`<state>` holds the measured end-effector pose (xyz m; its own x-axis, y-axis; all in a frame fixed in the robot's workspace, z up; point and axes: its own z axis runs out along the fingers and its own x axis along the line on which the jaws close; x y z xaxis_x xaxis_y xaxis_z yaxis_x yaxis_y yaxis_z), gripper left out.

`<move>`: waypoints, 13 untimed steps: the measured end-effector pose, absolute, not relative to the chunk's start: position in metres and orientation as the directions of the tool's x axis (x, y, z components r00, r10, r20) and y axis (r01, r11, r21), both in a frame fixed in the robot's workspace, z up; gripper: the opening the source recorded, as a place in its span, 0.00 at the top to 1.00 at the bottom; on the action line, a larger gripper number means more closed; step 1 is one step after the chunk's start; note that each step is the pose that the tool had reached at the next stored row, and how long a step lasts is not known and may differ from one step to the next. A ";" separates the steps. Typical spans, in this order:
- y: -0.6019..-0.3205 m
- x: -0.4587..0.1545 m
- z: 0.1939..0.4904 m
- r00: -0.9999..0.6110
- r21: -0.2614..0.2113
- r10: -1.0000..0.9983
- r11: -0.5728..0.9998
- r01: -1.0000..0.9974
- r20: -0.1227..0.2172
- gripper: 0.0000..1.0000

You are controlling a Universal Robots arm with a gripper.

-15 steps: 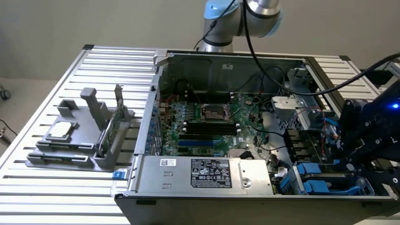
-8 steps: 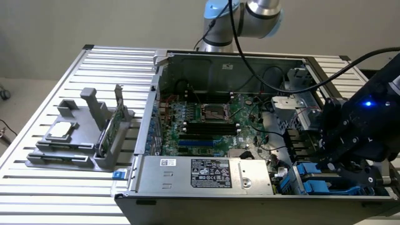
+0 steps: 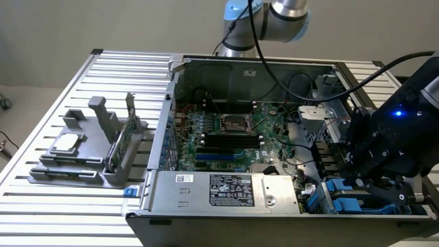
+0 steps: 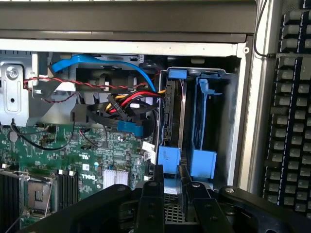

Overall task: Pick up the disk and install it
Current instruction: 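Insert the second disk wire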

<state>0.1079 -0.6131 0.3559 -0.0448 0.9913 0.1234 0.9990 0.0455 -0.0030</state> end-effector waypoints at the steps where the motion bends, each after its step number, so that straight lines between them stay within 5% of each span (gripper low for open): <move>1: -0.613 0.108 0.356 -0.045 -0.003 0.991 0.046 0.999 0.123 0.75; 13: -0.608 0.105 0.356 -0.045 0.000 0.991 0.045 0.999 0.123 0.75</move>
